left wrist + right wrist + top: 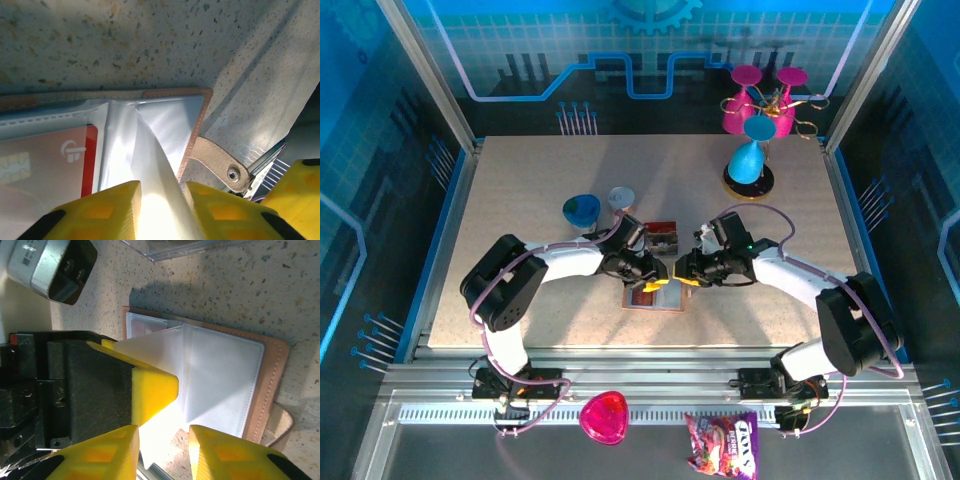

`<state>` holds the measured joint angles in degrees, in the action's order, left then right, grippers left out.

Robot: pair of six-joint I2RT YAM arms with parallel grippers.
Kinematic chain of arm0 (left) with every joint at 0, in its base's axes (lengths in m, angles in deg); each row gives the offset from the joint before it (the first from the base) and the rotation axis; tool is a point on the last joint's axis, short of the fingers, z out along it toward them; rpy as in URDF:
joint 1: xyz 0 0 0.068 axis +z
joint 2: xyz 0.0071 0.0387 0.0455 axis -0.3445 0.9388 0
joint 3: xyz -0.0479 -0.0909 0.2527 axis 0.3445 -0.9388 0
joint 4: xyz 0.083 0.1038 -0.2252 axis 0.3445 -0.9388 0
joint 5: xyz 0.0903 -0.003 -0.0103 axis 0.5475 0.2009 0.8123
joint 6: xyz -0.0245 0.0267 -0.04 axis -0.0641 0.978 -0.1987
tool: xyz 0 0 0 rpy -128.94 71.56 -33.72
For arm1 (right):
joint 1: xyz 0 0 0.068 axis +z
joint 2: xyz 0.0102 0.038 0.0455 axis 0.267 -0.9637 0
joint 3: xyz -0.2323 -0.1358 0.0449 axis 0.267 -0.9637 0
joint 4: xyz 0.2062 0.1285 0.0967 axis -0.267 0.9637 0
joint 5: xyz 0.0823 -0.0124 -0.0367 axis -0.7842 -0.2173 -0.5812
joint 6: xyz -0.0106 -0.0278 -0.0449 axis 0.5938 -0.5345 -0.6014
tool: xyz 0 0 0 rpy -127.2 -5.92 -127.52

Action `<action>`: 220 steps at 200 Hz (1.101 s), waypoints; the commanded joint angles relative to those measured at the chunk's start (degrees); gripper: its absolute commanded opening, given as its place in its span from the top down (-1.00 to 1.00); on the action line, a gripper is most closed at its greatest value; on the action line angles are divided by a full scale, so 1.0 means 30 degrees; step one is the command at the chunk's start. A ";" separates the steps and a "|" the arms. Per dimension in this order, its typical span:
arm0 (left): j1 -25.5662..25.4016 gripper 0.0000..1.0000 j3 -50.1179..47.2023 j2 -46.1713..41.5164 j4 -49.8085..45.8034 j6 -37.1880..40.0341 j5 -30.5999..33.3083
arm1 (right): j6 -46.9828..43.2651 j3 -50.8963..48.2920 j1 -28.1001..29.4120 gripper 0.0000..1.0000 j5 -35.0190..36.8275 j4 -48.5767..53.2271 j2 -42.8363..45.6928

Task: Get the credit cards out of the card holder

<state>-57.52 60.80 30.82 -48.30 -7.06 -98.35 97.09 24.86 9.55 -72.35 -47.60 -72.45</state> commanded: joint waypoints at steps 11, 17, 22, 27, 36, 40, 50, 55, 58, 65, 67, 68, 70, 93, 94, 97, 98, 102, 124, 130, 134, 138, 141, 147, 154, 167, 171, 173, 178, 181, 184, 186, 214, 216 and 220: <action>-0.0135 0.28 0.0501 -0.0070 0.0164 -0.0304 -0.0303 | -0.0273 -0.0087 -0.0261 0.36 -0.0195 0.0324 0.0261; -0.0143 0.24 0.0472 -0.0105 0.0163 -0.0294 -0.0270 | -0.0287 -0.0053 -0.0260 0.36 -0.0195 0.0326 0.0268; -0.0143 0.21 0.0441 -0.0129 0.0152 -0.0273 -0.0239 | -0.0272 -0.0054 -0.0262 0.36 -0.0188 0.0353 0.0298; -0.0143 0.20 0.0465 -0.0135 0.0164 -0.0243 -0.0248 | -0.0279 -0.0031 -0.0264 0.36 -0.0199 0.0353 0.0294; -0.0142 0.15 0.0471 -0.0099 0.0159 -0.0227 -0.0277 | -0.0272 -0.0030 -0.0263 0.36 -0.0210 0.0353 0.0342; -0.0143 0.13 0.0472 -0.0102 0.0189 -0.0213 -0.0297 | -0.0272 -0.0008 -0.0262 0.36 -0.0197 0.0368 0.0360; -0.0131 0.08 0.0474 -0.0076 0.0239 -0.0241 -0.0315 | -0.0271 0.0014 -0.0267 0.36 -0.0196 0.0411 0.0379; -0.0142 0.06 0.0470 -0.0055 0.0254 -0.0241 -0.0330 | -0.0277 0.0029 -0.0267 0.36 -0.0192 0.0440 0.0392; -0.0128 0.05 0.0470 -0.0044 0.0259 -0.0252 -0.0313 | -0.0258 0.0029 -0.0253 0.36 -0.0184 0.0441 0.0396; -0.0142 -0.01 0.0471 -0.0046 0.0268 -0.0243 -0.0345 | -0.0243 0.0046 -0.0259 0.36 -0.0188 0.0464 0.0442; -0.0143 -0.02 0.0493 -0.0047 0.0280 -0.0249 -0.0335 | -0.0243 0.0033 -0.0260 0.36 -0.0172 0.0469 0.0440; -0.0128 -0.03 0.0496 -0.0032 0.0268 -0.0245 -0.0348 | -0.0243 0.0046 -0.0260 0.36 -0.0169 0.0470 0.0450; -0.0125 -0.04 0.0499 -0.0036 0.0280 -0.0264 -0.0343 | -0.0243 0.0033 -0.0267 0.36 -0.0167 0.0470 0.0457; -0.0141 -0.16 0.0613 -0.0038 0.0280 -0.0163 -0.0402 | -0.0243 0.0029 -0.0261 0.36 -0.0137 0.0544 0.0580; -0.0142 -0.16 0.0600 -0.0028 0.0282 -0.0158 -0.0411 | -0.0243 0.0029 -0.0260 0.36 -0.0137 0.0551 0.0593; -0.0139 -0.18 0.0615 -0.0045 0.0284 -0.0154 -0.0411 | -0.0224 0.0036 -0.0260 0.36 -0.0137 0.0558 0.0604; -0.0141 -0.19 0.0616 -0.0046 0.0284 -0.0153 -0.0401 | -0.0234 0.0018 -0.0260 0.36 -0.0123 0.0558 0.0619; -0.0143 -0.21 0.0643 -0.0069 0.0332 -0.0153 -0.0413 | -0.0242 0.0028 -0.0260 0.36 -0.0123 0.0559 0.0627; -0.0127 -0.29 0.0646 -0.0116 0.0572 -0.0194 -0.0454 | -0.0243 0.0115 -0.0260 0.36 -0.0053 0.0698 0.0768; -0.0128 -0.31 0.0646 -0.0111 0.0631 -0.0183 -0.0479 | -0.0273 0.0141 -0.0260 0.36 -0.0016 0.0748 0.0835; -0.0142 -0.31 0.0646 -0.0117 0.0731 -0.0230 -0.0510 | -0.0290 0.0182 -0.0263 0.36 0.0021 0.0803 0.0862; -0.0139 -0.32 0.0632 -0.0116 0.0785 -0.0235 -0.0521 | -0.0280 0.0191 -0.0260 0.36 0.0026 0.0843 0.0905; -0.0131 -0.33 0.0641 -0.0114 0.0830 -0.0269 -0.0535 | -0.0299 0.0188 -0.0256 0.36 0.0037 0.0865 0.0932; -0.0140 -0.33 0.0646 -0.0127 0.0947 -0.0306 -0.0520 | -0.0301 0.0205 -0.0260 0.36 0.0067 0.0906 0.0999; -0.0141 -0.33 0.0642 -0.0118 0.1101 -0.0374 -0.0540 | -0.0329 0.0230 -0.0274 0.36 0.0122 0.0981 0.1087; -0.0136 -0.33 0.0670 -0.0149 0.1257 -0.0436 -0.0555 | -0.0360 0.0260 -0.0275 0.36 0.0207 0.1162 0.1246; -0.0141 -0.33 0.0717 -0.0163 0.1277 -0.0445 -0.0566 | -0.0387 0.0261 -0.0264 0.36 0.0256 0.1195 0.1325; -0.0135 -0.33 0.0730 -0.0149 0.1280 -0.0461 -0.0566 | -0.0389 0.0285 -0.0276 0.36 0.0269 0.1223 0.1342; -0.0135 -0.34 0.0776 -0.0171 0.1293 -0.0447 -0.0594 | -0.0404 0.0300 -0.0289 0.36 0.0308 0.1273 0.1422; -0.0138 -0.34 0.0805 -0.0173 0.1297 -0.0446 -0.0603 | -0.0431 0.0312 -0.0289 0.36 0.0332 0.1289 0.1491; -0.0142 -0.34 0.0835 -0.0173 0.1293 -0.0461 -0.0611 | -0.0442 0.0321 -0.0289 0.36 0.0357 0.1338 0.1526; -0.0143 -0.34 0.0847 -0.0152 0.1298 -0.0450 -0.0643 | -0.0446 0.0307 -0.0296 0.36 0.0382 0.1376 0.1553; -0.0142 -0.33 0.1084 -0.0178 0.1298 -0.0475 -0.0689 | -0.0569 0.0380 -0.0373 0.36 0.0564 0.1721 0.1873; -0.0143 -0.33 0.1085 -0.0204 0.1292 -0.0497 -0.0699 | -0.0566 0.0381 -0.0376 0.36 0.0573 0.1728 0.1889; -0.0121 -0.33 0.1111 -0.0214 0.1287 -0.0504 -0.0681 | -0.0592 0.0397 -0.0392 0.36 0.0568 0.1756 0.1944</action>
<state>-57.52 61.67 30.84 -46.90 -7.08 -98.48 96.59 24.93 8.89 -70.19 -45.09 -68.13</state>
